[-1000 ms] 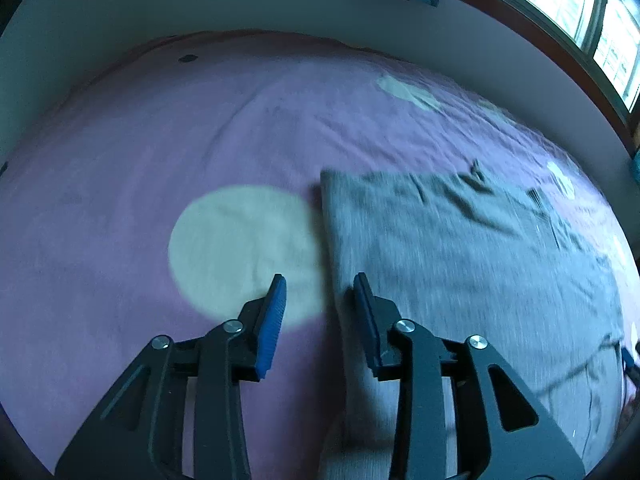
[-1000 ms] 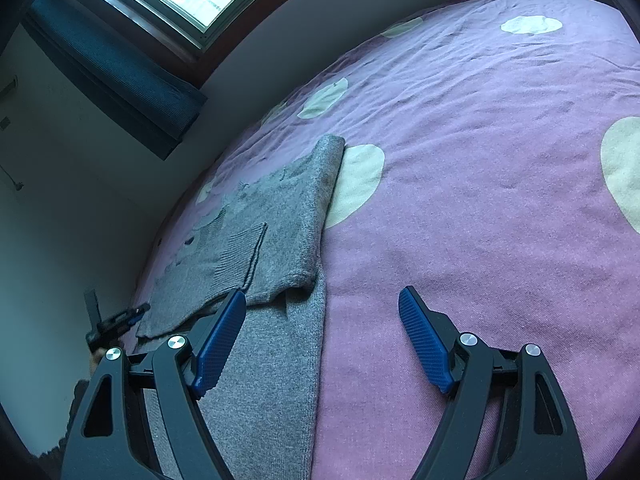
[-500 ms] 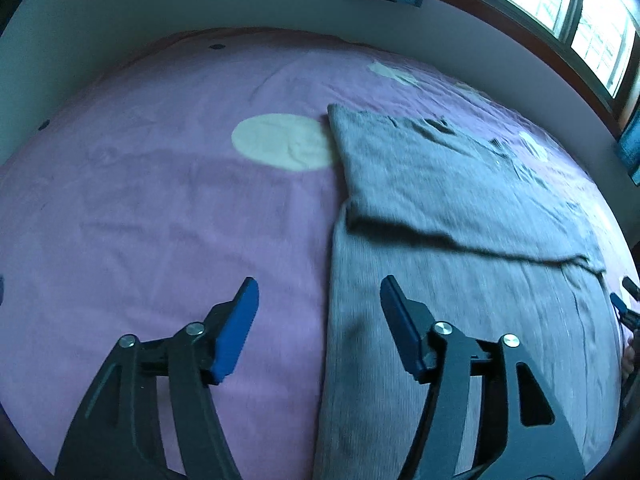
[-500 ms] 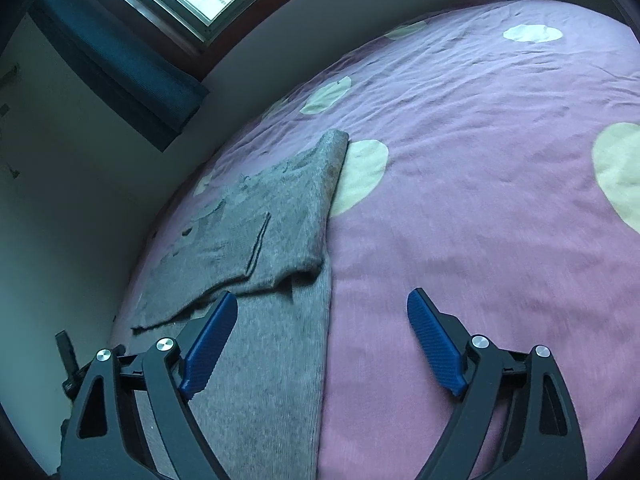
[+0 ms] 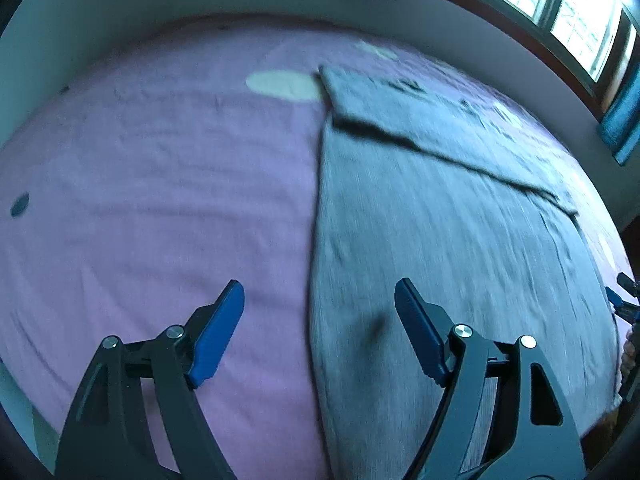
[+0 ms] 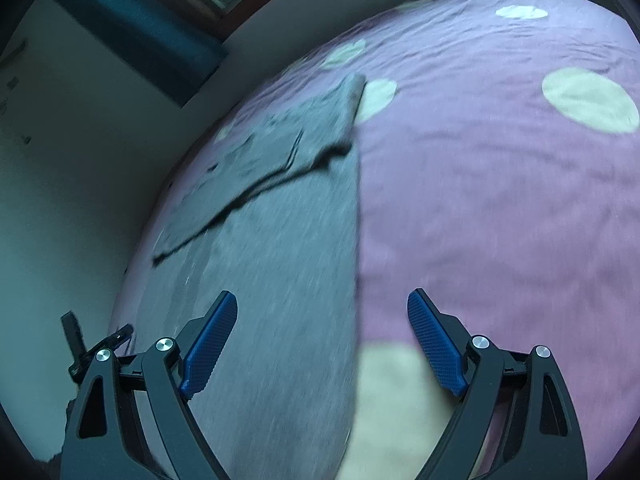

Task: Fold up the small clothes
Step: 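Move the right tool to the sweater hem, then grasp the hem with the right tool while the left tool grasps the hem too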

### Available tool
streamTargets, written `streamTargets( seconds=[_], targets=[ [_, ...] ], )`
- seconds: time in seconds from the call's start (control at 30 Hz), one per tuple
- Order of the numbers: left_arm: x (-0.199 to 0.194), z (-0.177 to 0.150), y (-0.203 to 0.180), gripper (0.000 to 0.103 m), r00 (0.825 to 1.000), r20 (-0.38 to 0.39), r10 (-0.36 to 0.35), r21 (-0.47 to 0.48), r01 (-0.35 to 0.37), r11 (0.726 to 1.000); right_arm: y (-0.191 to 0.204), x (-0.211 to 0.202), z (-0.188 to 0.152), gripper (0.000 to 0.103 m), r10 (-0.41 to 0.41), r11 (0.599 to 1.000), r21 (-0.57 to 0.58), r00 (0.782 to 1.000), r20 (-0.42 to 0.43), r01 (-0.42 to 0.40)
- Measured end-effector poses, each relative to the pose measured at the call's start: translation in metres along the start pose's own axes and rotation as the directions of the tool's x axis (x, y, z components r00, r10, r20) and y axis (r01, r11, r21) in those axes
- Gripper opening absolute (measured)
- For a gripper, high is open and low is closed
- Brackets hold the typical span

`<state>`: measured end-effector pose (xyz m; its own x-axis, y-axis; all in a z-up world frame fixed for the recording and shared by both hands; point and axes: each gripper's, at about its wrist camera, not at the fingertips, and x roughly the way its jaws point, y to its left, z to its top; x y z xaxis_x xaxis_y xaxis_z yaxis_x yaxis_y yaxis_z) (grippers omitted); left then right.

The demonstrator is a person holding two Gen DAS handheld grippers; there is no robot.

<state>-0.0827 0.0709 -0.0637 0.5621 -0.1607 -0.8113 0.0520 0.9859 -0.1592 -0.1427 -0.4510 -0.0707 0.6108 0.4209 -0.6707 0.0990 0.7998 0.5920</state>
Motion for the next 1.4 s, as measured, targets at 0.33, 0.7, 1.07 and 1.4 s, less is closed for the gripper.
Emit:
streamTargets(
  seconds=[0.33, 0.7, 1.07, 1.4],
  targets=[
    [-0.031, -0.042, -0.017, 0.077, 0.997, -0.055, -0.058, 0.073, 0.062, 0.995, 0.017, -0.021, -0.045, 0.086, 0.102, 0.995, -0.007, 0.99, -0.094, -0.103],
    [-0.042, -0.056, -0.012, 0.075, 0.941, -0.113, -0.32, -0.059, 0.315, 0.947, 0.025, -0.023, -0.069, 0.086, 0.264, 0.964, 0.013, 0.942, -0.209, -0.267],
    [-0.052, -0.07, 0.015, 0.068, 0.892, -0.165, -0.421, -0.154, 0.399, 0.904, 0.026, -0.025, -0.073, 0.086, 0.338, 0.94, 0.048, 0.909, -0.242, -0.336],
    [-0.039, -0.071, 0.0, 0.046, 0.833, -0.207, -0.513, -0.162, 0.488, 0.858, 0.034, -0.022, -0.082, 0.086, 0.399, 0.912, 0.045, 0.859, -0.32, -0.407]
  ],
)
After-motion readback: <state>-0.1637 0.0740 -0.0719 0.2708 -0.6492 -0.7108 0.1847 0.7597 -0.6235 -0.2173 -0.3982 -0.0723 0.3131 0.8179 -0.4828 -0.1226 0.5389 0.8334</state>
